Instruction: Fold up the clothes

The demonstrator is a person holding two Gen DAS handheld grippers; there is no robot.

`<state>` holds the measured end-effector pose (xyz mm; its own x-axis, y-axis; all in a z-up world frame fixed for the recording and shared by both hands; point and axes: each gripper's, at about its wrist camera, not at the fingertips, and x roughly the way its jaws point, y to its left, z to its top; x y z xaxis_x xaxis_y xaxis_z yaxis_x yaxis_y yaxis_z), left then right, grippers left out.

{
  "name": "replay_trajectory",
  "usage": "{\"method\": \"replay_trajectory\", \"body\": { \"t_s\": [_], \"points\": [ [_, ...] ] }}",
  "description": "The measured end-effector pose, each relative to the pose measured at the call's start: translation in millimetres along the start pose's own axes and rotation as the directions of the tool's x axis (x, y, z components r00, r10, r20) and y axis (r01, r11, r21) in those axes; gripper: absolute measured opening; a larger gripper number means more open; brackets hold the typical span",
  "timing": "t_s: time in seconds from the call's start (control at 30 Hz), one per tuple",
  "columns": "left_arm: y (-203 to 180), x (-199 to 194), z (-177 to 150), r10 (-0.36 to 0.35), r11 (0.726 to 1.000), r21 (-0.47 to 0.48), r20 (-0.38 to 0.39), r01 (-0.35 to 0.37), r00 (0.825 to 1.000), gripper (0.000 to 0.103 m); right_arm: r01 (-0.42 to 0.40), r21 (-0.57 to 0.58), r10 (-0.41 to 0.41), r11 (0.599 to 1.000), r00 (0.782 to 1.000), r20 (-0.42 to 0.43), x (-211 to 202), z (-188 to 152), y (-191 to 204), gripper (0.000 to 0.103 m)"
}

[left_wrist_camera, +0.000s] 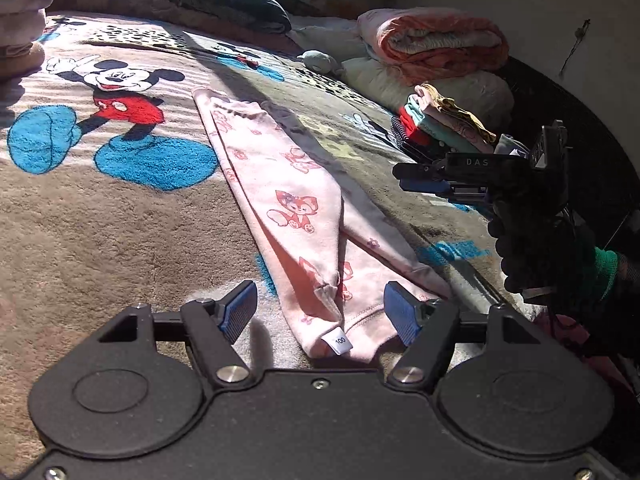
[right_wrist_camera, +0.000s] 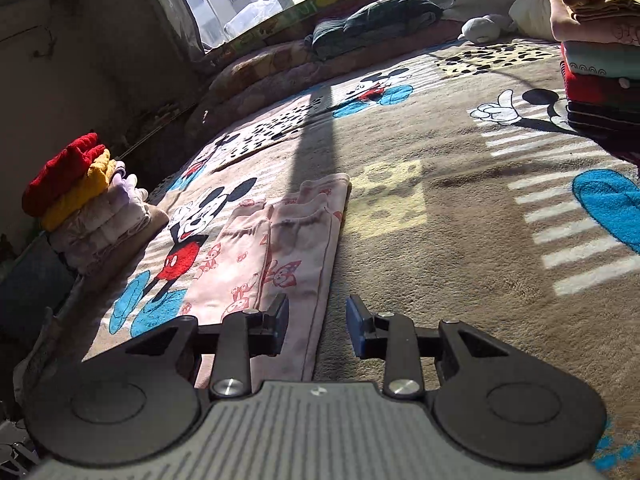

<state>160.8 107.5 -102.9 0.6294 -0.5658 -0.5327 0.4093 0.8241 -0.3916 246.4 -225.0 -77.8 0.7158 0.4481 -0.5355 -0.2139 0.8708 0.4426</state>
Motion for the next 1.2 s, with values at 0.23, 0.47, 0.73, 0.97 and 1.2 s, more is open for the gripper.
{"method": "replay_trajectory", "body": {
  "t_s": [0.23, 0.47, 0.73, 0.97, 1.2],
  "points": [
    [-36, -11, -26, 0.135, 0.922, 0.367, 0.0, -0.126, 0.991, 0.069, 0.019, -0.278, -0.018, 0.96, 1.0, 0.006, -48, -51, 25, 0.034],
    [-74, -7, -57, 0.291, 0.667, 0.693, 0.094, -0.272, 0.952, 0.068, -0.013, -0.573, 0.01, 0.82, 1.0, -0.008, -76, -110, 65, 0.038],
    [-58, -15, -11, 0.033, 0.935, 0.342, 0.172, -0.091, 0.985, 0.065, 0.037, -0.648, -0.018, 0.76, 0.999, 0.036, -72, -152, 79, 0.041],
    [-43, 37, -16, 0.179, 0.951, 0.256, 0.007, -0.175, 0.984, 0.064, 0.1, -0.674, -0.048, 0.732, 0.994, 0.095, -71, -151, 82, 0.043],
    [-43, -1, -19, 0.109, 0.939, 0.32, 0.07, -0.126, 0.992, 0.065, 0.171, -0.759, -0.096, 0.629, 0.985, 0.142, -64, -157, 87, 0.045]
  ]
}}
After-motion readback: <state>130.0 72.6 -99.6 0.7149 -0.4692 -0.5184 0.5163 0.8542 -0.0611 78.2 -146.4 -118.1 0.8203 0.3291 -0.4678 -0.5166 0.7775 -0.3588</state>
